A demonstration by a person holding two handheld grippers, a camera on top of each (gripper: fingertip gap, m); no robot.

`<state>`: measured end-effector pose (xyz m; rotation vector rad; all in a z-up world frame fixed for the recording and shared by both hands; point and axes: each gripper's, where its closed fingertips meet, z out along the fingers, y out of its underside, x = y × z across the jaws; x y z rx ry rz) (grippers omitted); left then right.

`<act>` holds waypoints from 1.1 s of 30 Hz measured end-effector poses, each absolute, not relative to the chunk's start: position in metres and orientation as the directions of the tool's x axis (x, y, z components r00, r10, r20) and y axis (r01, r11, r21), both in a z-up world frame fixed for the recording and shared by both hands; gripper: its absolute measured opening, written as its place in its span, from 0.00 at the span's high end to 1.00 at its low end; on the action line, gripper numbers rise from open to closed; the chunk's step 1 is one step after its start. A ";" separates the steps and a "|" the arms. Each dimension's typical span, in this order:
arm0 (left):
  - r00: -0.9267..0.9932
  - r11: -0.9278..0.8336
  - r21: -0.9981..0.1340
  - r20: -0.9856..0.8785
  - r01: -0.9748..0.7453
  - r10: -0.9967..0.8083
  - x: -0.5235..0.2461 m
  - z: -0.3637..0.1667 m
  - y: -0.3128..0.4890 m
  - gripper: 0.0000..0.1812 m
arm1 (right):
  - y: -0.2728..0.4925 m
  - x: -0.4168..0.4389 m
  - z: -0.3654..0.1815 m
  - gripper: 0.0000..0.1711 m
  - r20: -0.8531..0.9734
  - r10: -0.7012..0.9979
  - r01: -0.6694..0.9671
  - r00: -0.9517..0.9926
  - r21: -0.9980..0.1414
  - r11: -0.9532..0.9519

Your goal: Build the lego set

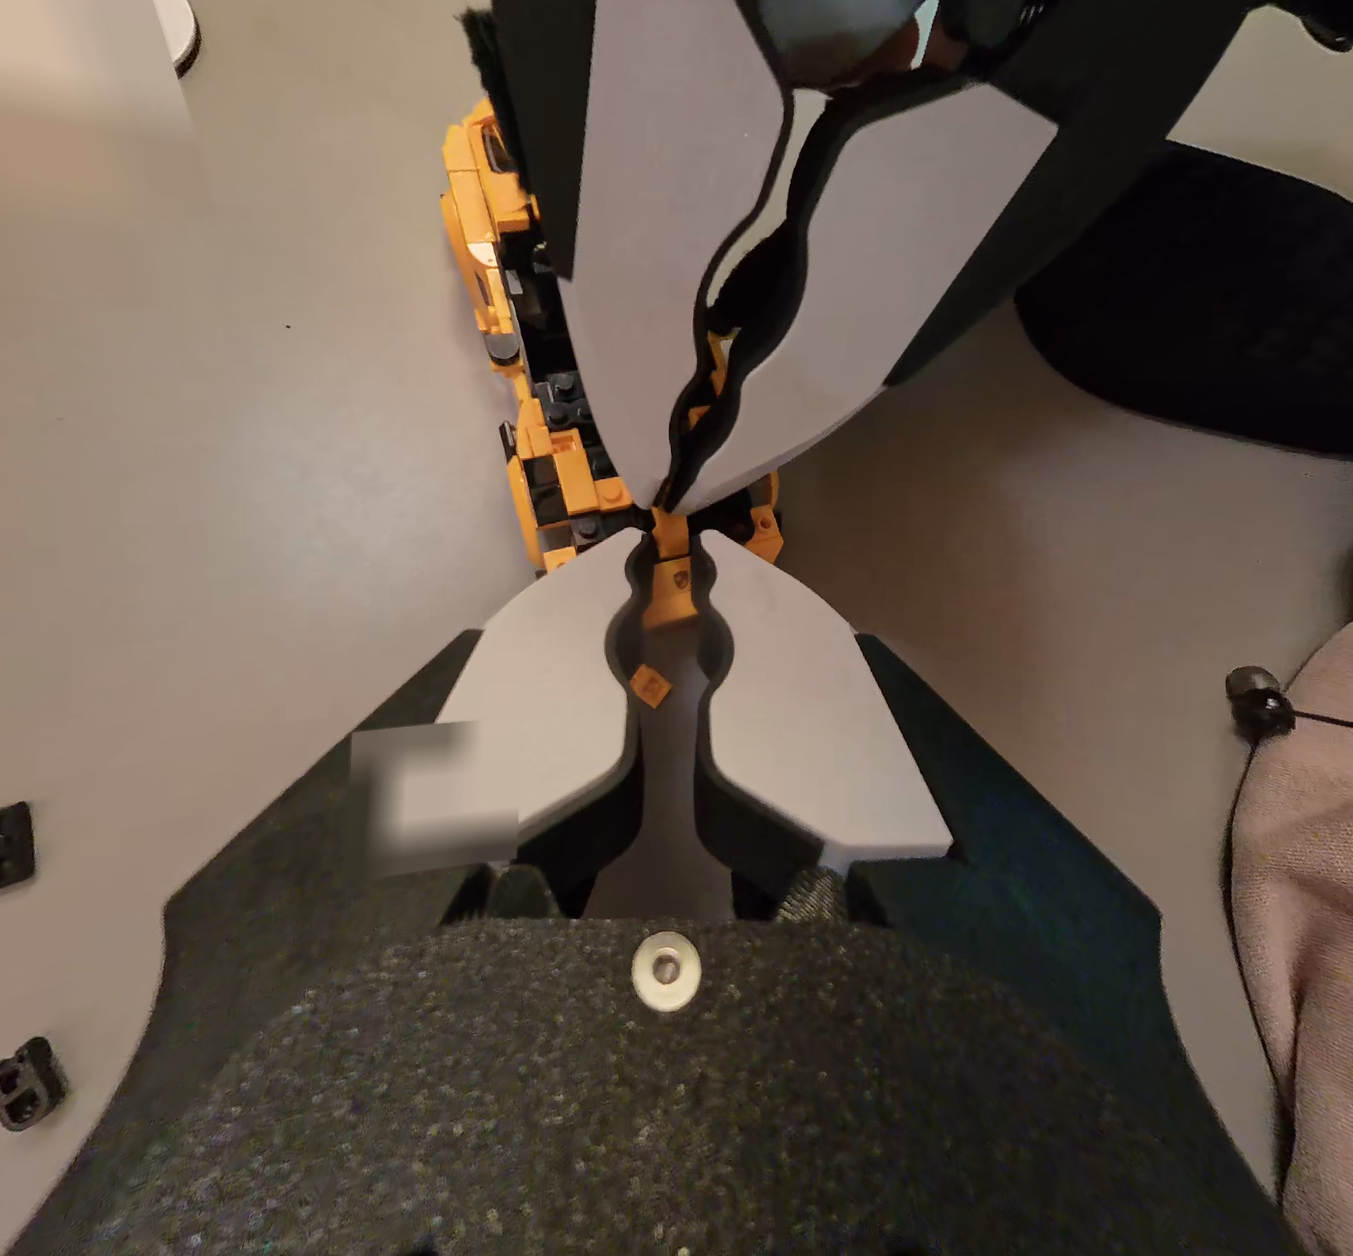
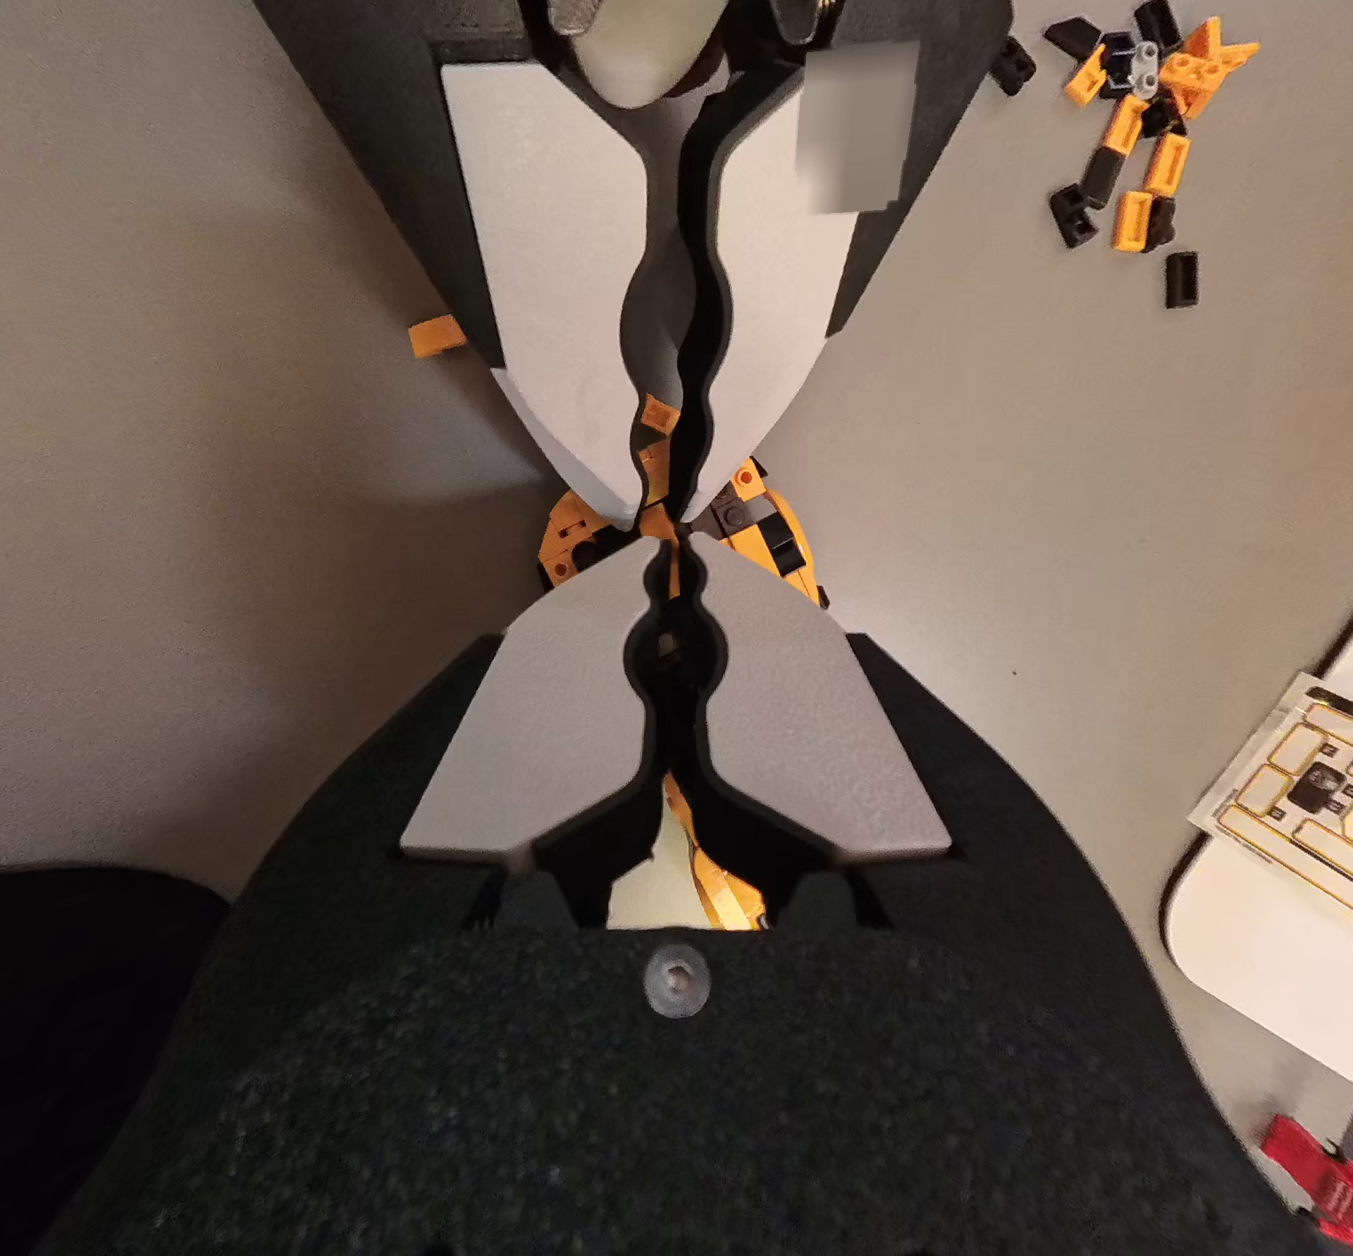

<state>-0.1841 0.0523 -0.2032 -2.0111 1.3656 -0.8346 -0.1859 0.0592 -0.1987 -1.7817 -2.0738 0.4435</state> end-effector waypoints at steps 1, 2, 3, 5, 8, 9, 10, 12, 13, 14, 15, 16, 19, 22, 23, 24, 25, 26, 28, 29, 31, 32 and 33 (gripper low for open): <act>0.286 -0.319 -0.741 0.178 -0.591 -0.942 -0.184 -0.203 0.052 0.95 | 0.059 -0.186 -0.199 0.99 0.069 0.989 0.874 -0.134 -0.463 0.150; 0.287 -0.318 -0.741 0.176 -0.591 -0.942 -0.184 -0.203 0.052 0.95 | 0.059 -0.186 -0.199 0.99 0.066 0.989 0.876 -0.133 -0.459 0.148; 0.287 -0.319 -0.741 0.176 -0.591 -0.942 -0.184 -0.203 0.052 0.95 | 0.059 -0.186 -0.199 0.99 0.063 0.989 0.878 -0.133 -0.455 0.147; 0.288 -0.322 -0.741 0.180 -0.589 -0.941 -0.184 -0.203 0.052 0.95 | 0.059 -0.186 -0.200 0.99 0.054 0.990 0.883 -0.131 -0.447 0.141; 0.287 -0.323 -0.743 0.182 -0.586 -0.941 -0.184 -0.203 0.052 0.95 | 0.058 -0.186 -0.200 1.00 0.038 0.991 0.889 -0.125 -0.440 0.129; 0.285 -0.322 -0.743 0.184 -0.586 -0.941 -0.184 -0.203 0.051 0.95 | 0.058 -0.187 -0.200 1.00 0.029 0.992 0.890 -0.122 -0.439 0.122; 0.281 -0.321 -0.743 0.185 -0.587 -0.942 -0.184 -0.203 0.051 0.94 | 0.058 -0.188 -0.200 1.00 0.018 0.993 0.891 -0.118 -0.439 0.114; 0.276 -0.320 -0.746 0.188 -0.584 -0.943 -0.185 -0.201 0.050 0.93 | 0.057 -0.188 -0.200 1.00 -0.001 0.993 0.900 -0.117 -0.424 0.106; 0.276 -0.318 -0.750 0.187 -0.579 -0.943 -0.186 -0.199 0.051 0.93 | 0.057 -0.188 -0.200 1.00 -0.009 0.993 0.903 -0.121 -0.415 0.106; 0.276 -0.316 -0.756 0.185 -0.574 -0.943 -0.187 -0.196 0.052 0.93 | 0.057 -0.188 -0.201 1.00 -0.019 0.992 0.906 -0.125 -0.409 0.106; 0.273 -0.313 -0.760 0.184 -0.570 -0.944 -0.189 -0.194 0.052 0.93 | 0.057 -0.188 -0.201 1.00 -0.028 0.991 0.907 -0.128 -0.408 0.106; 0.269 -0.309 -0.762 0.182 -0.569 -0.946 -0.189 -0.193 0.052 0.93 | 0.057 -0.188 -0.201 1.00 -0.038 0.991 0.906 -0.129 -0.410 0.102; 0.255 -0.295 -0.759 0.174 -0.580 -0.951 -0.190 -0.196 0.049 0.93 | 0.057 -0.188 -0.201 1.00 -0.053 0.991 0.905 -0.121 -0.415 0.088; 0.245 -0.271 -0.757 0.150 -0.595 -0.958 -0.188 -0.199 0.047 0.93 | 0.056 -0.188 -0.201 1.00 -0.069 0.991 0.901 -0.116 -0.426 0.076; 0.248 -0.265 -0.758 0.141 -0.596 -0.959 -0.187 -0.199 0.047 0.93 | 0.056 -0.188 -0.201 1.00 -0.074 0.991 0.901 -0.112 -0.427 0.070; 0.250 -0.260 -0.760 0.132 -0.596 -0.959 -0.186 -0.200 0.047 0.93 | 0.056 -0.188 -0.201 1.00 -0.078 0.991 0.902 -0.111 -0.427 0.068; 0.252 -0.254 -0.762 0.122 -0.595 -0.960 -0.186 -0.200 0.047 0.93 | 0.056 -0.189 -0.201 1.00 -0.082 0.991 0.902 -0.110 -0.426 0.065; 0.255 -0.247 -0.764 0.111 -0.596 -0.961 -0.185 -0.200 0.048 0.93 | 0.056 -0.189 -0.201 1.00 -0.087 0.990 0.902 -0.110 -0.427 0.063; 0.265 -0.234 -0.756 0.084 -0.611 -0.961 -0.186 -0.202 0.050 0.96 | 0.056 -0.191 -0.202 1.00 -0.097 0.989 0.899 -0.109 -0.434 0.056; 0.272 -0.233 -0.752 0.074 -0.616 -0.959 -0.187 -0.204 0.051 0.98 | 0.055 -0.191 -0.202 1.00 -0.100 0.989 0.898 -0.109 -0.436 0.054; 0.273 -0.237 -0.755 0.080 -0.611 -0.959 -0.186 -0.203 0.051 0.98 | 0.056 -0.191 -0.203 1.00 -0.095 0.988 0.901 -0.119 -0.429 0.067; 0.273 -0.239 -0.758 0.083 -0.608 -0.958 -0.185 -0.203 0.050 0.96 | 0.057 -0.190 -0.203 1.00 -0.084 0.990 0.901 -0.117 -0.427 0.071; 0.272 -0.236 -0.757 0.080 -0.609 -0.959 -0.185 -0.203 0.051 0.96 | 0.060 -0.191 -0.201 1.00 -0.071 0.992 0.895 -0.108 -0.442 0.066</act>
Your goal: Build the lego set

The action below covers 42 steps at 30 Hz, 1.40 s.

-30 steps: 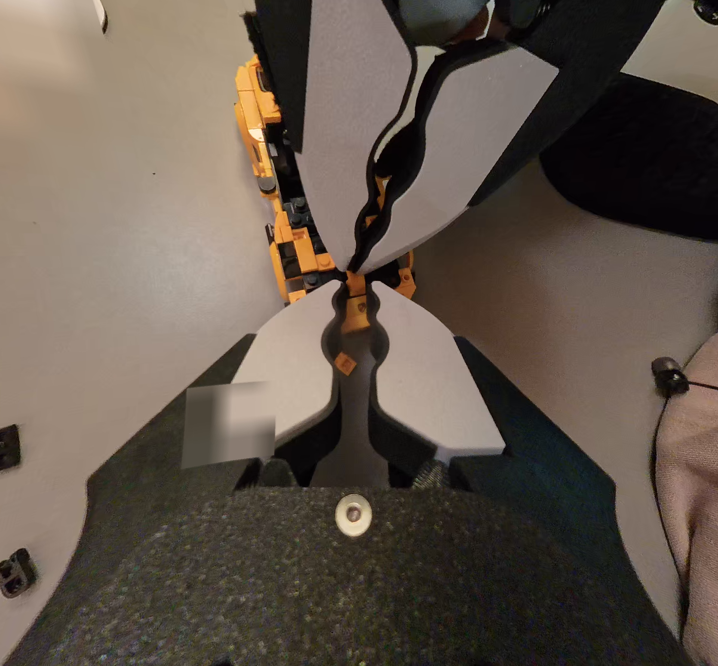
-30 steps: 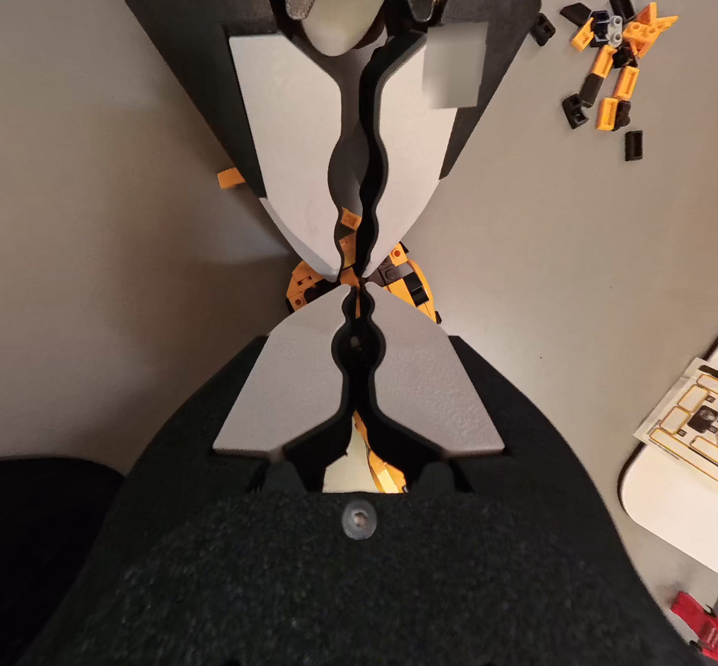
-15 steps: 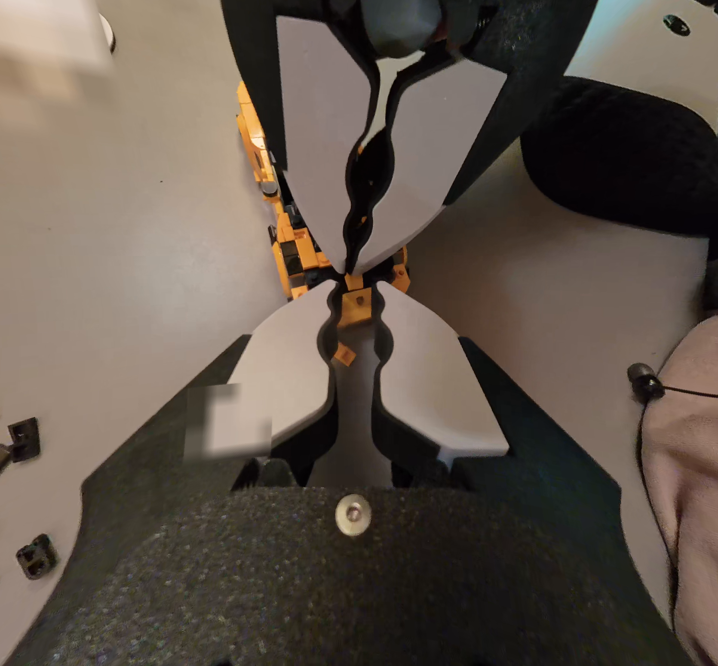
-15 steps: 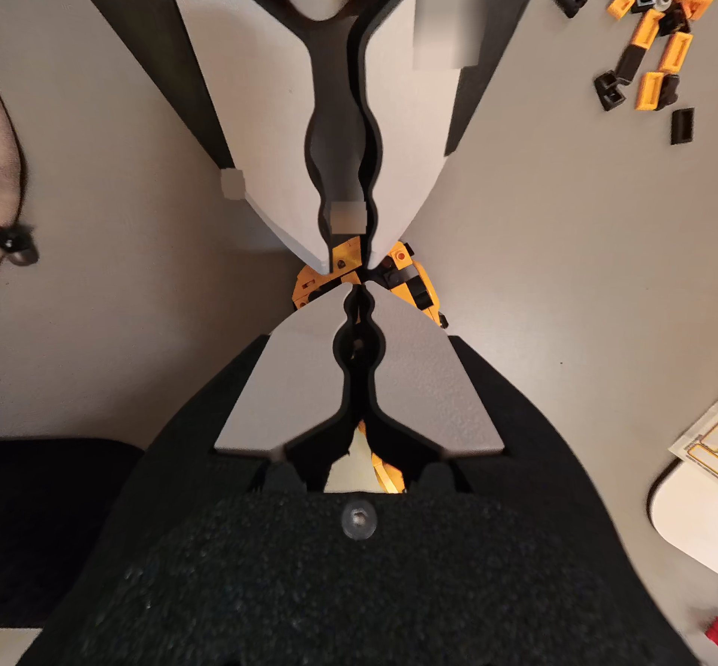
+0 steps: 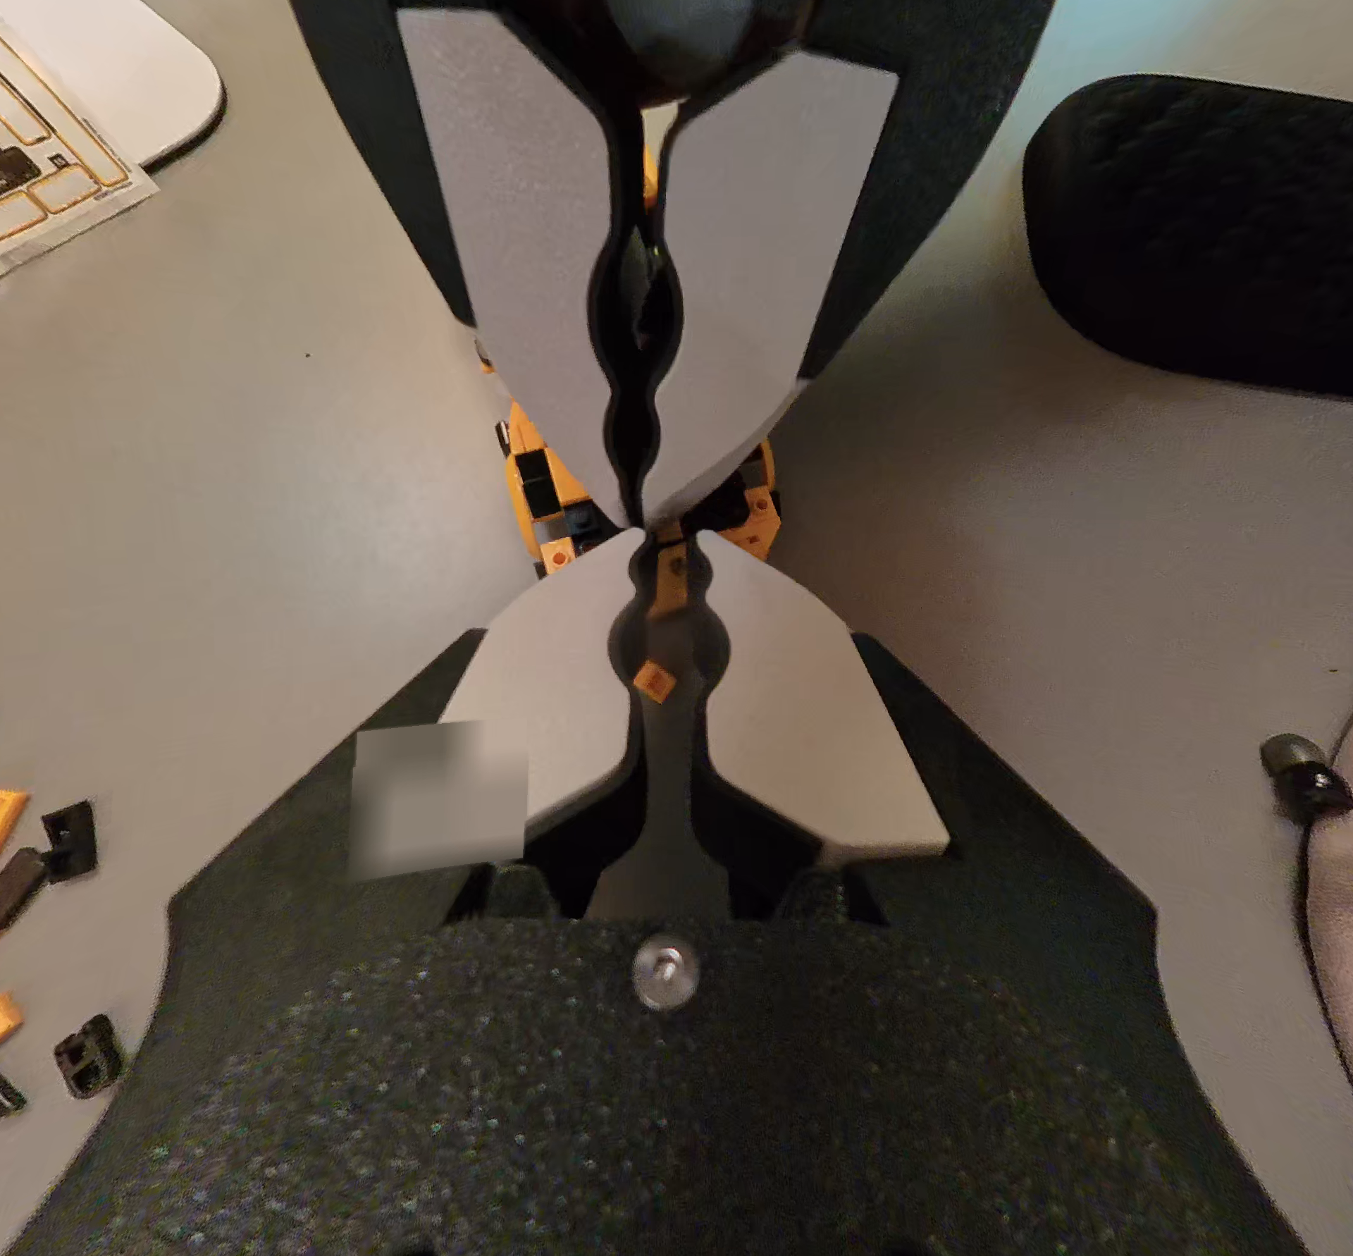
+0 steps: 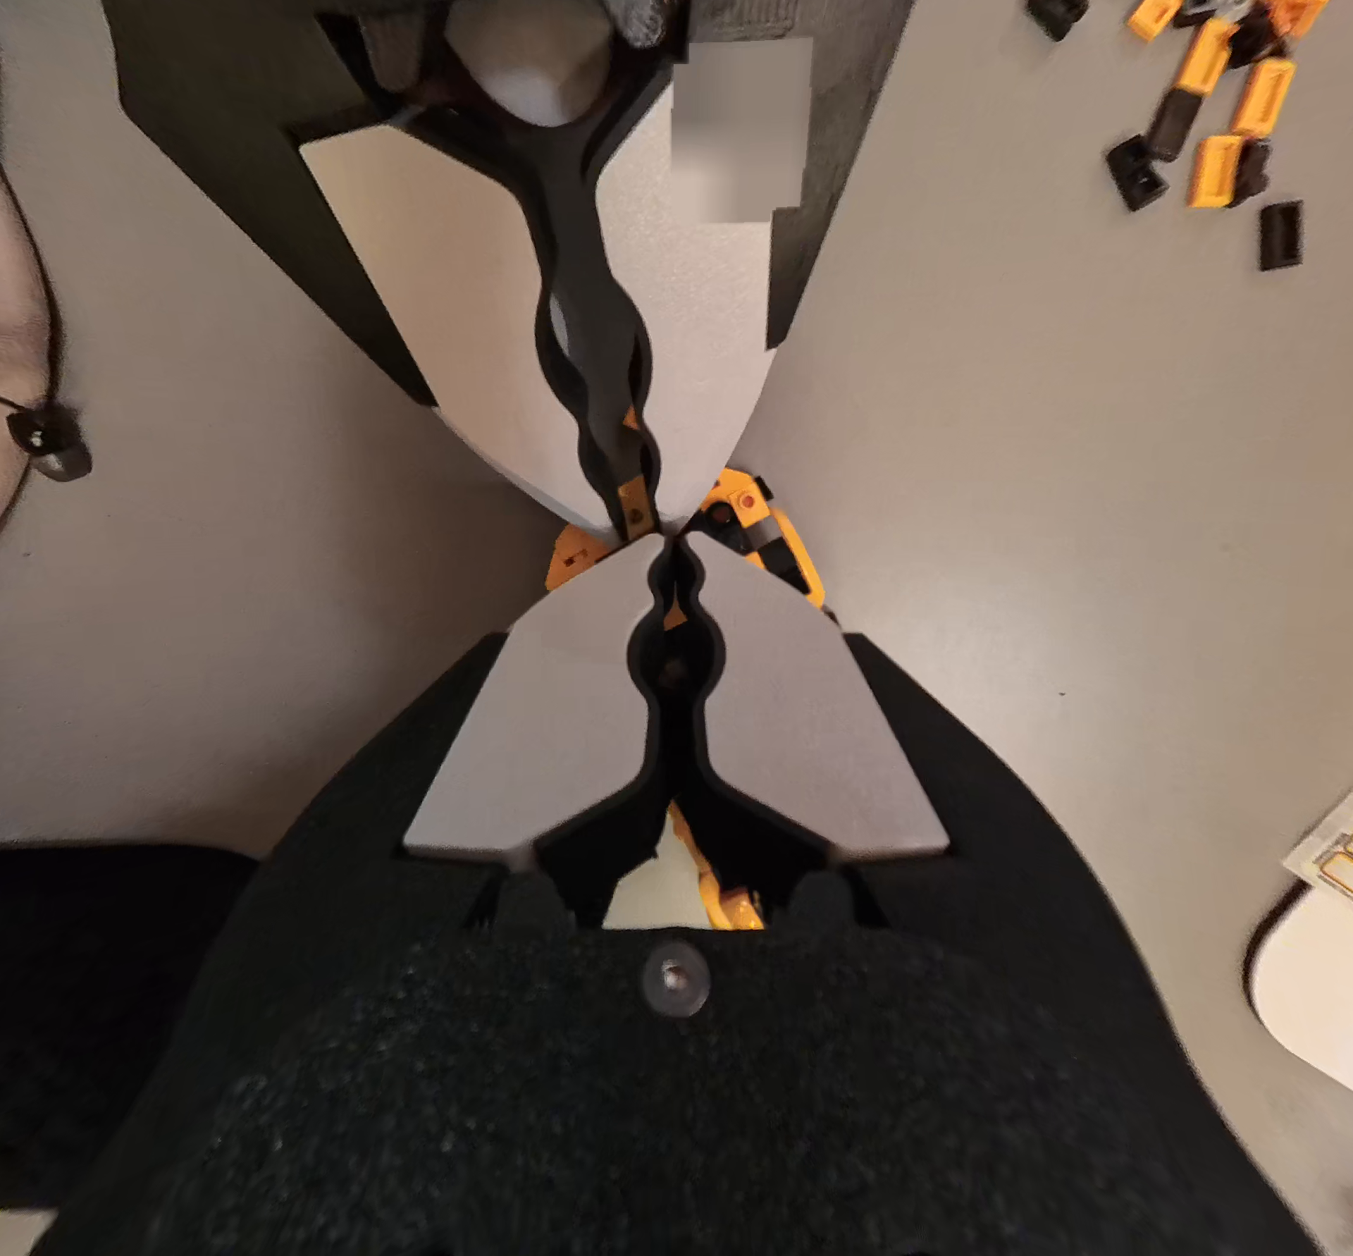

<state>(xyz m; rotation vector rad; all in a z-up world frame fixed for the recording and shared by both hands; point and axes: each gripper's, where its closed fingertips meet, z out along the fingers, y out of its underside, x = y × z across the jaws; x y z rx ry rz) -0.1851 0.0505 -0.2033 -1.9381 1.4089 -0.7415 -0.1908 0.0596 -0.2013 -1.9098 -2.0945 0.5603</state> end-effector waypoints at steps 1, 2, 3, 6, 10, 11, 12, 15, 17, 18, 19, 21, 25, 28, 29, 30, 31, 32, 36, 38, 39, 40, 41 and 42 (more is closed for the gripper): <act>0.272 -0.235 -0.757 0.079 -0.609 -0.959 -0.185 -0.203 0.051 0.96 | 0.061 -0.193 -0.198 1.00 -0.064 0.992 0.877 -0.106 -0.476 0.063; 0.272 -0.239 -0.758 0.085 -0.607 -0.959 -0.185 -0.203 0.051 0.96 | 0.062 -0.193 -0.193 1.00 -0.063 0.993 0.864 -0.100 -0.500 0.055; 0.273 -0.245 -0.758 0.092 -0.604 -0.958 -0.185 -0.203 0.051 0.97 | 0.064 -0.191 -0.190 1.00 -0.056 0.994 0.861 -0.093 -0.506 0.052; 0.272 -0.245 -0.758 0.092 -0.605 -0.958 -0.185 -0.203 0.051 0.96 | 0.067 -0.182 -0.185 0.99 -0.027 0.995 0.864 -0.095 -0.499 0.069; 0.275 -0.243 -0.757 0.087 -0.607 -0.958 -0.186 -0.202 0.051 0.96 | 0.062 -0.180 -0.185 0.98 0.008 0.994 0.863 -0.109 -0.496 0.099; 0.275 -0.244 -0.758 0.088 -0.605 -0.957 -0.186 -0.202 0.051 0.96 | 0.062 -0.180 -0.188 0.98 0.020 0.994 0.866 -0.110 -0.488 0.106; 0.275 -0.243 -0.760 0.088 -0.603 -0.957 -0.186 -0.201 0.051 0.96 | 0.062 -0.180 -0.191 0.97 0.025 0.993 0.871 -0.114 -0.479 0.112; 0.275 -0.239 -0.762 0.083 -0.602 -0.958 -0.186 -0.200 0.051 0.95 | 0.060 -0.182 -0.196 0.98 0.029 0.992 0.872 -0.123 -0.473 0.122; 0.275 -0.239 -0.762 0.083 -0.601 -0.958 -0.186 -0.200 0.051 0.95 | 0.061 -0.184 -0.196 0.99 0.034 0.991 0.875 -0.127 -0.467 0.128; 0.274 -0.238 -0.762 0.083 -0.602 -0.958 -0.186 -0.201 0.051 0.95 | 0.061 -0.183 -0.197 1.00 0.036 0.991 0.880 -0.130 -0.456 0.132; 0.274 -0.237 -0.762 0.082 -0.602 -0.958 -0.185 -0.201 0.051 0.95 | 0.061 -0.181 -0.200 1.00 0.035 0.990 0.888 -0.134 -0.439 0.136; 0.272 -0.236 -0.761 0.081 -0.604 -0.959 -0.185 -0.202 0.051 0.95 | 0.061 -0.181 -0.200 1.00 0.029 0.991 0.892 -0.130 -0.434 0.129; 0.273 -0.236 -0.760 0.080 -0.606 -0.959 -0.184 -0.203 0.051 0.96 | 0.061 -0.181 -0.201 1.00 0.039 0.992 0.903 -0.124 -0.409 0.129; 0.279 -0.243 -0.762 0.084 -0.601 -0.957 -0.184 -0.203 0.052 0.97 | 0.060 -0.180 -0.201 1.00 0.030 0.992 0.910 -0.123 -0.396 0.125; 0.281 -0.243 -0.762 0.084 -0.600 -0.956 -0.184 -0.204 0.052 0.97 | 0.060 -0.180 -0.201 1.00 0.019 0.993 0.911 -0.119 -0.396 0.117; 0.281 -0.243 -0.762 0.083 -0.600 -0.956 -0.184 -0.204 0.052 0.97 | 0.060 -0.180 -0.201 1.00 0.009 0.993 0.911 -0.116 -0.397 0.110; 0.282 -0.242 -0.762 0.082 -0.600 -0.956 -0.184 -0.204 0.052 0.98 | 0.060 -0.180 -0.201 1.00 0.005 0.993 0.912 -0.117 -0.396 0.109; 0.282 -0.242 -0.762 0.082 -0.600 -0.956 -0.184 -0.204 0.052 0.98 | 0.060 -0.180 -0.201 1.00 0.005 0.993 0.913 -0.118 -0.393 0.111; 0.280 -0.249 -0.764 0.093 -0.595 -0.955 -0.184 -0.204 0.052 0.97 | 0.060 -0.179 -0.202 1.00 -0.002 0.993 0.921 -0.118 -0.374 0.109; 0.277 -0.245 -0.764 0.090 -0.597 -0.957 -0.184 -0.204 0.051 0.97 | 0.060 -0.179 -0.202 1.00 0.002 0.993 0.926 -0.122 -0.359 0.115; 0.275 -0.242 -0.765 0.088 -0.597 -0.957 -0.184 -0.204 0.051 0.97 | 0.060 -0.179 -0.202 1.00 0.003 0.992 0.928 -0.123 -0.353 0.116; 0.274 -0.240 -0.765 0.087 -0.597 -0.958 -0.184 -0.205 0.051 0.97 | 0.060 -0.179 -0.202 1.00 0.004 0.992 0.930 -0.123 -0.349 0.117; 0.272 -0.241 -0.766 0.089 -0.596 -0.958 -0.184 -0.204 0.051 0.97 | 0.060 -0.179 -0.202 1.00 0.008 0.992 0.930 -0.126 -0.347 0.121; 0.271 -0.243 -0.766 0.093 -0.595 -0.958 -0.184 -0.204 0.051 0.96 | 0.060 -0.179 -0.202 1.00 0.013 0.992 0.930 -0.128 -0.346 0.124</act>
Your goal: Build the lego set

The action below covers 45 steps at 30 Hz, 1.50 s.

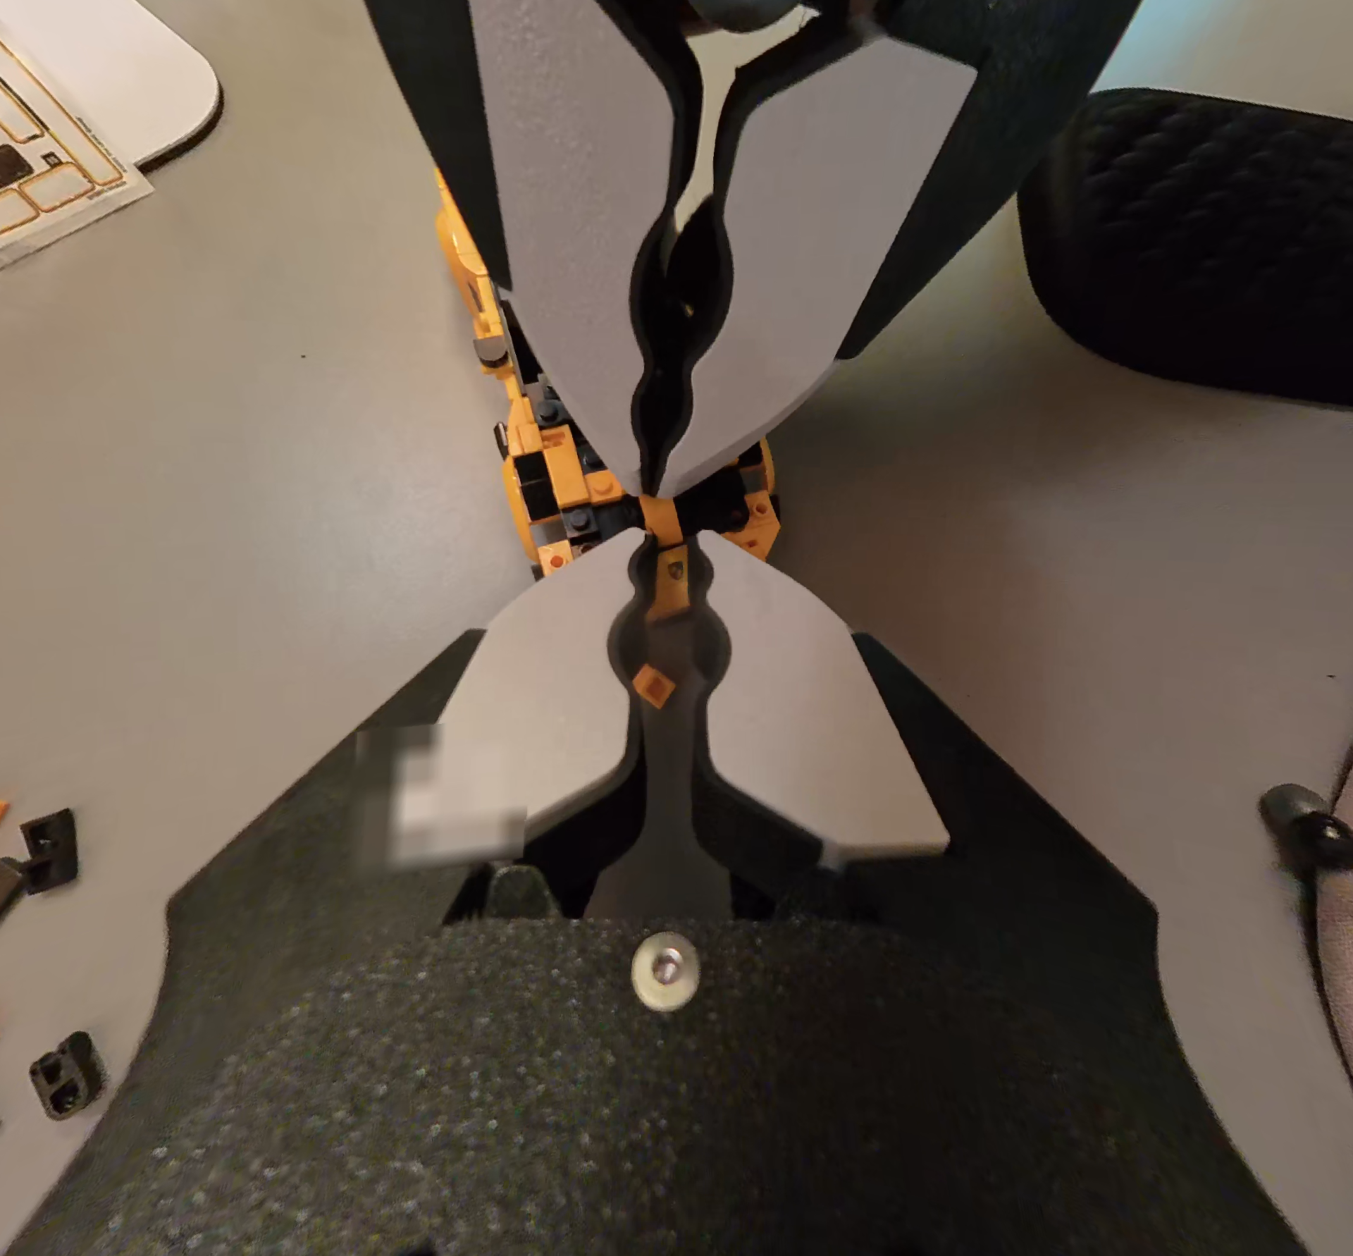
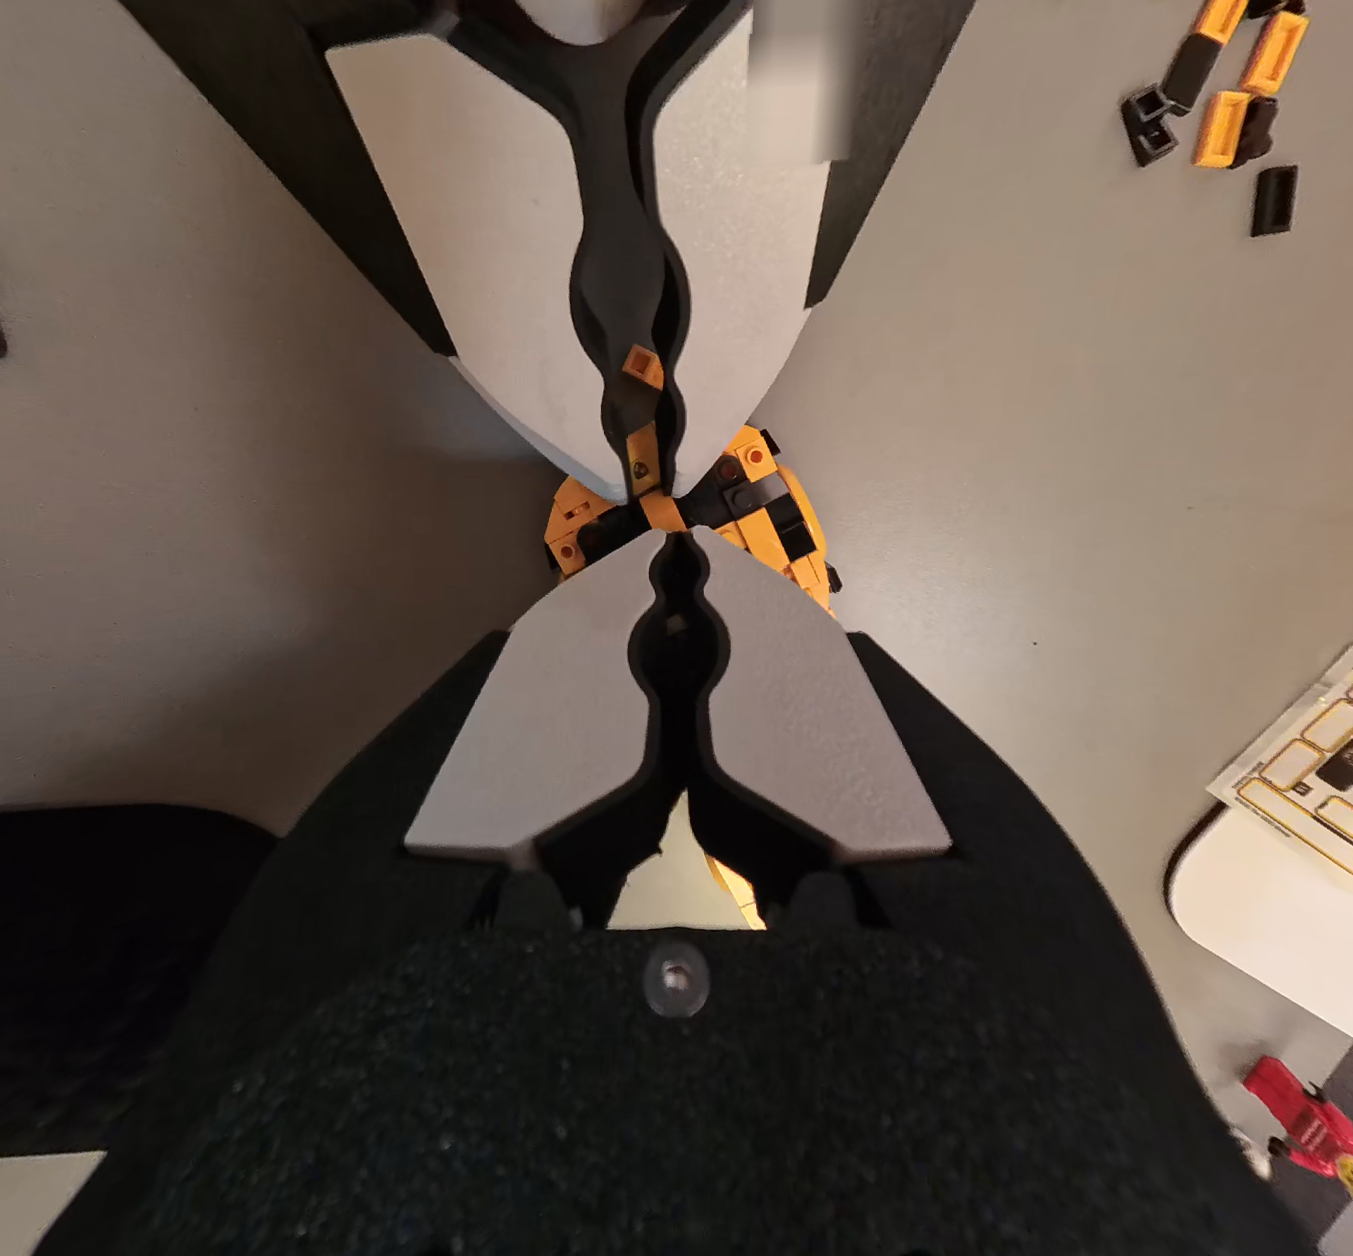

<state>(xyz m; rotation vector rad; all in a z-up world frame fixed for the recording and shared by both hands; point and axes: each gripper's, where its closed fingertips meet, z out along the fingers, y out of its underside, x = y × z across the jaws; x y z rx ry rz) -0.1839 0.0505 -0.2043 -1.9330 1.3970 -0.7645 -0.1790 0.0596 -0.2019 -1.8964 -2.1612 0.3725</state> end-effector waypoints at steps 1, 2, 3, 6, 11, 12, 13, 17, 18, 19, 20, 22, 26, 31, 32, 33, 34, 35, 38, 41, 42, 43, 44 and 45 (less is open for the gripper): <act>0.269 -0.242 -0.767 0.094 -0.595 -0.958 -0.184 -0.204 0.050 0.96 | 0.060 -0.179 -0.202 1.00 0.017 0.992 0.930 -0.125 -0.346 0.123; 0.267 -0.237 -0.767 0.089 -0.596 -0.960 -0.184 -0.204 0.050 0.96 | 0.060 -0.179 -0.202 1.00 0.019 0.993 0.931 -0.118 -0.346 0.117; 0.264 -0.231 -0.767 0.084 -0.598 -0.961 -0.184 -0.204 0.050 0.95 | 0.060 -0.179 -0.202 1.00 0.023 0.993 0.932 -0.116 -0.344 0.117; 0.252 -0.216 -0.767 0.073 -0.604 -0.965 -0.184 -0.204 0.048 0.94 | 0.060 -0.179 -0.202 1.00 0.031 0.994 0.935 -0.106 -0.337 0.111; 0.230 -0.216 -0.771 0.093 -0.599 -0.969 -0.184 -0.203 0.045 0.90 | 0.060 -0.180 -0.201 1.00 0.040 0.996 0.923 -0.081 -0.374 0.090; 0.230 -0.209 -0.770 0.084 -0.602 -0.970 -0.184 -0.203 0.045 0.90 | 0.060 -0.181 -0.197 1.00 0.031 0.997 0.912 -0.065 -0.403 0.071; 0.230 -0.201 -0.771 0.073 -0.605 -0.971 -0.185 -0.203 0.046 0.90 | 0.062 -0.182 -0.191 1.00 0.031 0.999 0.898 -0.042 -0.437 0.051; 0.234 -0.199 -0.777 0.069 -0.597 -0.970 -0.185 -0.200 0.047 0.91 | 0.066 -0.178 -0.180 1.00 0.080 0.996 0.888 -0.030 -0.455 0.063; 0.235 -0.198 -0.777 0.067 -0.597 -0.970 -0.185 -0.200 0.047 0.91 | 0.064 -0.179 -0.181 1.00 0.077 0.997 0.890 -0.030 -0.452 0.062; 0.235 -0.196 -0.777 0.063 -0.599 -0.970 -0.186 -0.200 0.048 0.91 | 0.063 -0.180 -0.184 1.00 0.081 0.996 0.893 -0.034 -0.445 0.067; 0.236 -0.193 -0.776 0.059 -0.600 -0.970 -0.186 -0.200 0.048 0.91 | 0.062 -0.181 -0.187 1.00 0.089 0.995 0.895 -0.042 -0.440 0.077; 0.238 -0.190 -0.776 0.053 -0.602 -0.970 -0.187 -0.200 0.049 0.91 | 0.061 -0.182 -0.193 1.00 0.093 0.994 0.899 -0.053 -0.428 0.088; 0.241 -0.189 -0.772 0.048 -0.607 -0.969 -0.189 -0.200 0.050 0.90 | 0.061 -0.184 -0.200 1.00 0.090 0.994 0.911 -0.065 -0.402 0.096; 0.237 -0.186 -0.768 0.046 -0.613 -0.970 -0.190 -0.200 0.050 0.90 | 0.060 -0.184 -0.201 1.00 0.066 0.996 0.923 -0.066 -0.374 0.086; 0.236 -0.186 -0.768 0.046 -0.614 -0.971 -0.190 -0.201 0.050 0.90 | 0.060 -0.184 -0.201 1.00 0.059 0.996 0.926 -0.063 -0.368 0.080; 0.235 -0.186 -0.767 0.047 -0.614 -0.971 -0.189 -0.201 0.049 0.90 | 0.060 -0.183 -0.202 1.00 0.047 0.997 0.928 -0.056 -0.365 0.070; 0.235 -0.186 -0.766 0.047 -0.615 -0.971 -0.189 -0.201 0.049 0.90 | 0.060 -0.183 -0.202 1.00 0.031 0.998 0.929 -0.048 -0.365 0.056; 0.235 -0.185 -0.765 0.046 -0.616 -0.971 -0.190 -0.201 0.049 0.90 | 0.060 -0.183 -0.202 1.00 0.023 0.999 0.929 -0.044 -0.366 0.049; 0.235 -0.185 -0.766 0.045 -0.616 -0.971 -0.190 -0.201 0.049 0.90 | 0.059 -0.183 -0.202 1.00 0.013 0.999 0.928 -0.033 -0.371 0.036; 0.232 -0.179 -0.763 0.040 -0.621 -0.972 -0.190 -0.202 0.049 0.90 | 0.059 -0.183 -0.202 1.00 0.017 1.000 0.925 -0.025 -0.378 0.029; 0.230 -0.176 -0.763 0.037 -0.622 -0.973 -0.190 -0.202 0.049 0.90 | 0.059 -0.183 -0.202 1.00 0.027 0.999 0.924 -0.020 -0.380 0.029; 0.230 -0.173 -0.766 0.033 -0.620 -0.973 -0.191 -0.201 0.050 0.90 | 0.060 -0.184 -0.201 1.00 0.040 0.999 0.922 -0.013 -0.387 0.028; 0.231 -0.170 -0.770 0.031 -0.615 -0.972 -0.192 -0.198 0.052 0.90 | 0.060 -0.184 -0.201 1.00 0.061 0.998 0.916 -0.007 -0.400 0.031; 0.231 -0.169 -0.776 0.030 -0.608 -0.972 -0.194 -0.195 0.053 0.90 | 0.060 -0.183 -0.199 1.00 0.081 0.997 0.907 0.007 -0.421 0.028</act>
